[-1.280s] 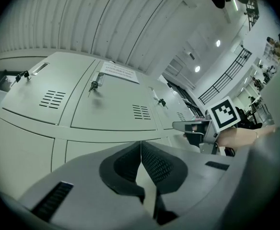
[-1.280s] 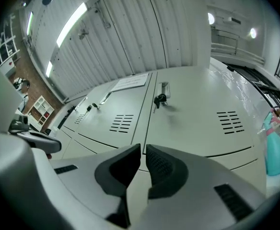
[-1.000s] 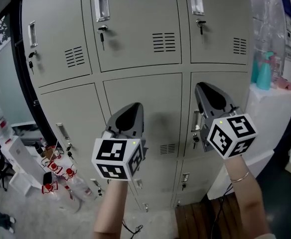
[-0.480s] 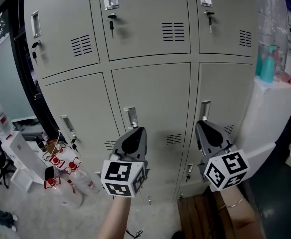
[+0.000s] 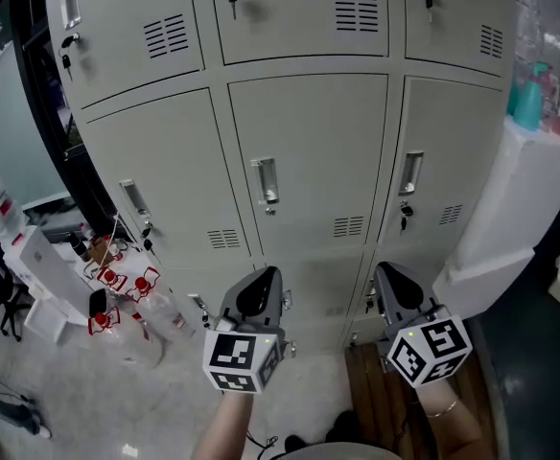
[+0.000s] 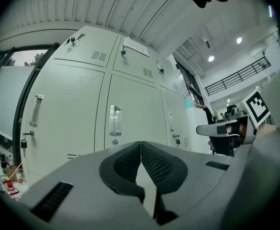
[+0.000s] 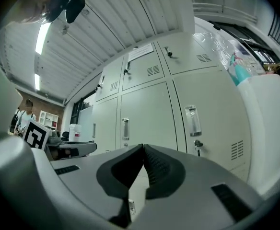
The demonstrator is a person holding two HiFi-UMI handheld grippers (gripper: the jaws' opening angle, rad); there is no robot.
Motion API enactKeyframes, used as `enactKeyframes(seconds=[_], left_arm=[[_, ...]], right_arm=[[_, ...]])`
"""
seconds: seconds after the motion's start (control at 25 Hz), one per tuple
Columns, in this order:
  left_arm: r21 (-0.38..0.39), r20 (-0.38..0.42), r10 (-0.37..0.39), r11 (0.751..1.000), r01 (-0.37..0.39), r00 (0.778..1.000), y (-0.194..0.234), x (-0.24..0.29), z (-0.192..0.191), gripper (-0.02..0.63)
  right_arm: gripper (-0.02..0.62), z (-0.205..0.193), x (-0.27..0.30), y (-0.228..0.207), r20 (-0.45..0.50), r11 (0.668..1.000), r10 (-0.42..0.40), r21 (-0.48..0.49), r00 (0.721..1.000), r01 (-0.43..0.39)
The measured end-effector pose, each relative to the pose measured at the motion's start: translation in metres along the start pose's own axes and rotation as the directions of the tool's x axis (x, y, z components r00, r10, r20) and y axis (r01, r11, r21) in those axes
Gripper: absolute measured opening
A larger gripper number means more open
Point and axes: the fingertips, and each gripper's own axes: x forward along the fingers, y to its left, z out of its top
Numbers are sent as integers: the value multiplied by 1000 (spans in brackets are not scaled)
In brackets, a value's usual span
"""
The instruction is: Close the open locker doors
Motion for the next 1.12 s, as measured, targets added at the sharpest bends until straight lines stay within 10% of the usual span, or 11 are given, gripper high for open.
enactKeyframes(seconds=[0.56,1.12], left_arm=[[-63,-127,89,993,-97,988,26,-75,-83,21],[-95,-159,86,990,-102,984,31,-92,-101,21]], right_arm=[[-11,-95,-28,42,-164,995,4,101,986,13],[-9,-103,-34,64,-181,1000,-9,23,983,13]])
